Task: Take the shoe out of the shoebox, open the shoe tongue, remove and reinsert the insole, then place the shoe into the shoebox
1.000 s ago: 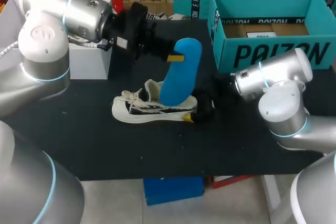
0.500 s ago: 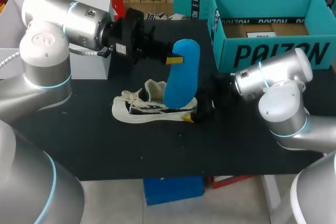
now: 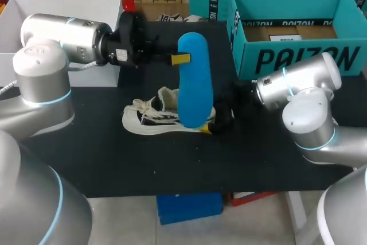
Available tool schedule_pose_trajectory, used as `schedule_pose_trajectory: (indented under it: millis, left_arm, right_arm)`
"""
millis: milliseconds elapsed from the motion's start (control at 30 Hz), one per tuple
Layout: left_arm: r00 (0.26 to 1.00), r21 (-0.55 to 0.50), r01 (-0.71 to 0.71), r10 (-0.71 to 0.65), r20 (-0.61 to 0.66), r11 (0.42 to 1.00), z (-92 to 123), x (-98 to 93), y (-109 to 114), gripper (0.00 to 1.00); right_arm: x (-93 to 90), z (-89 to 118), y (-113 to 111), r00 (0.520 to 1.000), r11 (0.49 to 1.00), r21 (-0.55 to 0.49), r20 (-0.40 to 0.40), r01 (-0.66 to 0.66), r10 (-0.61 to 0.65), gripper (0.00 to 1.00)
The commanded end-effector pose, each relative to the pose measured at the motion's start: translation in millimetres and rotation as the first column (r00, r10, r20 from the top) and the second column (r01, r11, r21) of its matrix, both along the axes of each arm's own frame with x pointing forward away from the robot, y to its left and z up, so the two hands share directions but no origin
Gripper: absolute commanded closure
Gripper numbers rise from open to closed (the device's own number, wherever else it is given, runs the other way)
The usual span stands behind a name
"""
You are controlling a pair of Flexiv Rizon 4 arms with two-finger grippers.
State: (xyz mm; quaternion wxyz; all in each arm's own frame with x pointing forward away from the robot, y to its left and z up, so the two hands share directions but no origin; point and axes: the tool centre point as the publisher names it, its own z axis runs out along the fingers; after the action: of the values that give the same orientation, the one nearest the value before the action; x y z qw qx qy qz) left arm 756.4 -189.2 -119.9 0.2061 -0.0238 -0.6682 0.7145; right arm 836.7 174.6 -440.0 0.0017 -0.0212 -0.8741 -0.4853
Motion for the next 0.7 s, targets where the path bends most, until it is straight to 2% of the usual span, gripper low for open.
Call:
schedule_pose_trajectory:
  millis: [33,300,700]
  left_arm:
    - [0.997,-0.031,0.024,-0.026,-0.072,0.999,3.9,-5.6,6.9,1.00]
    - [0.989,0.005,0.022,-0.021,-0.147,1.000,18.0,-17.3,18.1,1.00]
    - [0.984,0.037,-0.072,0.077,-0.159,0.997,32.3,-35.6,29.9,1.00]
  right_arm:
    - [1.1,-3.3,0.1,1.000,1.000,-0.001,-0.002,0.000,0.000,1.00]
    - [1.1,-3.3,0.1,1.000,1.000,-0.001,-0.002,0.000,0.000,1.00]
    - [1.1,-3.3,0.1,1.000,1.000,-0.001,-0.002,0.000,0.000,1.00]
